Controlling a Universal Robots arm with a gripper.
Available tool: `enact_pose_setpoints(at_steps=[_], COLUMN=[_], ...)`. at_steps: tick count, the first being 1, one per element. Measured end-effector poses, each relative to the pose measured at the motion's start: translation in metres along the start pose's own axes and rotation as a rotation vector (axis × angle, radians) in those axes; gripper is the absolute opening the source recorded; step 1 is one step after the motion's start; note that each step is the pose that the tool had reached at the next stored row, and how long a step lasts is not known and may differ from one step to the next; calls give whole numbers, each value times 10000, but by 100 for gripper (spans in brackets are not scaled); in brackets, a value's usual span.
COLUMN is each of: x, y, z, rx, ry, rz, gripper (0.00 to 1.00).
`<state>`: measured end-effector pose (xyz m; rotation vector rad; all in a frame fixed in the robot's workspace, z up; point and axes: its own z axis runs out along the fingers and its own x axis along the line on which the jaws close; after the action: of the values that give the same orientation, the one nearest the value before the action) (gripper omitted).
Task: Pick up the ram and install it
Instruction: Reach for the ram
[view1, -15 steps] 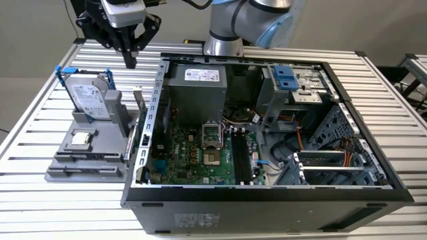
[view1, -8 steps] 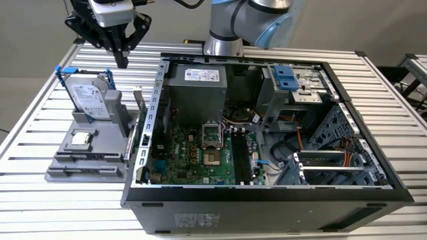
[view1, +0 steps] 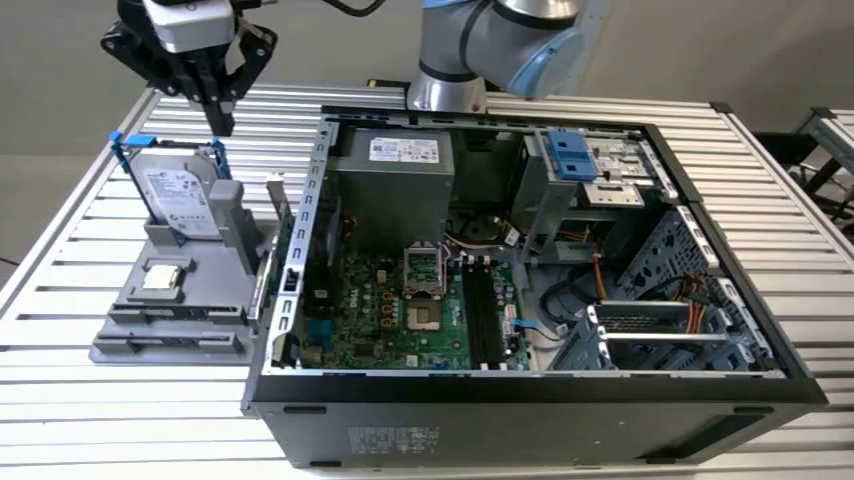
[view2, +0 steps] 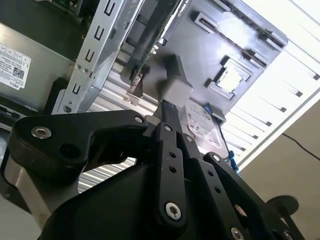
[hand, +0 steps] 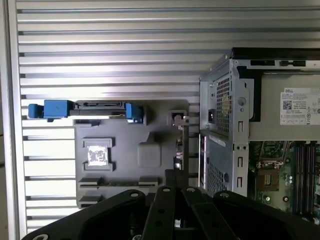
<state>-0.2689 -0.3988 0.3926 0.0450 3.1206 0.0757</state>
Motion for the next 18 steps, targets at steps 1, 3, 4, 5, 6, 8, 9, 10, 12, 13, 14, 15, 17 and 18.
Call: enact_pose_setpoints(at_steps=[1,3,4,5,6,8,9,10,12,13,14,15,17,18], x=[26,75,100,125,150,201,227,253,303,330,355,381,435,461], y=[-1,-2,-3,-4,-4,-6,-6,-7,-9,-10,-10,-11,-12,-13], z=[-1,-2,-2,-2,-3,-4,-5,-5,-6,-6,-7,-8,-9,-9], rx=[0,-1,-1,-2,-1,-2,-3,-3,-4,-4,-4,-4,-5,-5], ry=[1,2,3,3,5,6,6,7,8,9,9,11,12,13], rz=[-16,-47,-63,-78,-93,-123,-135,-148,-176,-191,-205,-219,-247,-261], gripper=[0,0,0,0,0,0,0,0,0,0,0,0,0,0])
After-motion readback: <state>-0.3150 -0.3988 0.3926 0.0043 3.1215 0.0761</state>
